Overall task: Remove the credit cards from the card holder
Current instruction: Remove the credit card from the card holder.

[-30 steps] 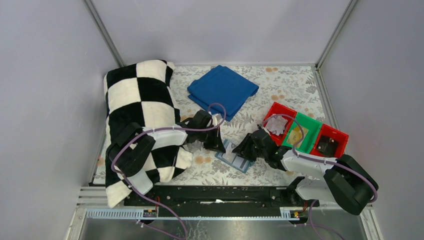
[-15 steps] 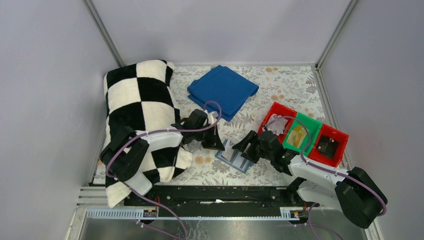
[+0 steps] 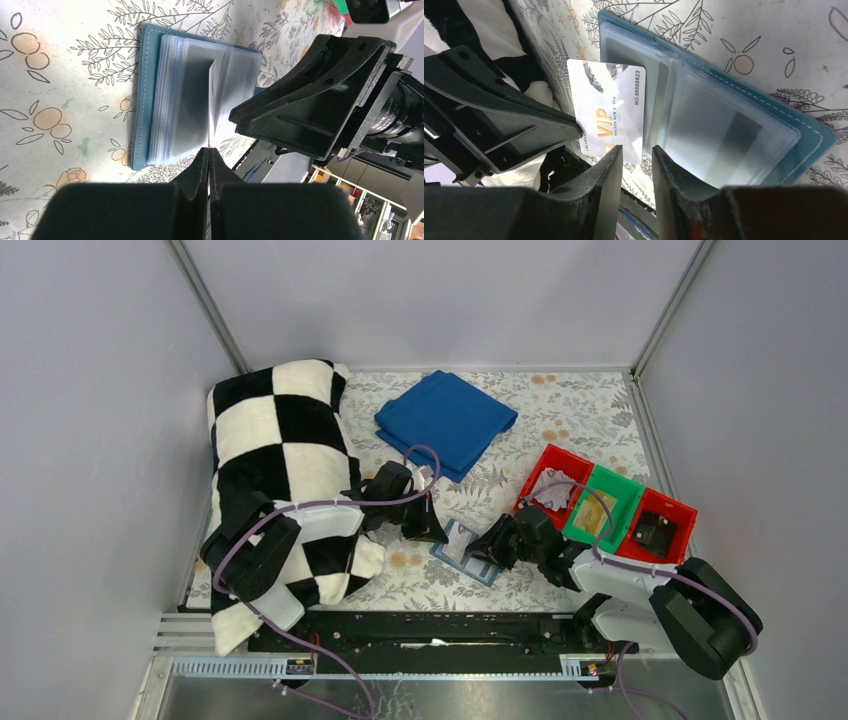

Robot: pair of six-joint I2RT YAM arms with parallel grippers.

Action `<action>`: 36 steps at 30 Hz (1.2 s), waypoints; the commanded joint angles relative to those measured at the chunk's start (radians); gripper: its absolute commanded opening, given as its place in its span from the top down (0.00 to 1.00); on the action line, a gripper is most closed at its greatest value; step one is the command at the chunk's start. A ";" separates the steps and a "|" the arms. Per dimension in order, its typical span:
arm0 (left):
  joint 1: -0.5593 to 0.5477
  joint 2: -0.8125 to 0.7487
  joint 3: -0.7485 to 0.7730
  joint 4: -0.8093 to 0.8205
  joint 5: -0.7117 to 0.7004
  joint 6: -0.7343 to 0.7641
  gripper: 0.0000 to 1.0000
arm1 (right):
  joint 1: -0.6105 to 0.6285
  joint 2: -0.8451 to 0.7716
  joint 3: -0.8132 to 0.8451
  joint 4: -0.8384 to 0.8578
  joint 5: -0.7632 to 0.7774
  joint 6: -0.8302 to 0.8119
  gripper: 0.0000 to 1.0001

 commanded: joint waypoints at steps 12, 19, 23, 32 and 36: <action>0.004 0.025 -0.011 0.058 0.022 0.005 1.00 | -0.005 0.121 0.080 0.064 -0.016 -0.049 0.86; 0.004 0.021 -0.011 0.051 0.025 0.017 1.00 | -0.005 0.137 0.079 0.047 0.012 -0.053 0.88; 0.004 0.028 -0.013 0.060 0.041 0.016 1.00 | -0.004 0.155 0.068 0.067 0.005 -0.049 0.87; 0.003 0.084 0.026 0.052 0.123 0.025 0.99 | -0.005 0.189 0.067 0.091 -0.011 -0.045 0.88; 0.000 0.097 0.042 0.023 0.118 0.044 0.91 | -0.004 0.196 0.064 0.104 -0.016 -0.042 0.88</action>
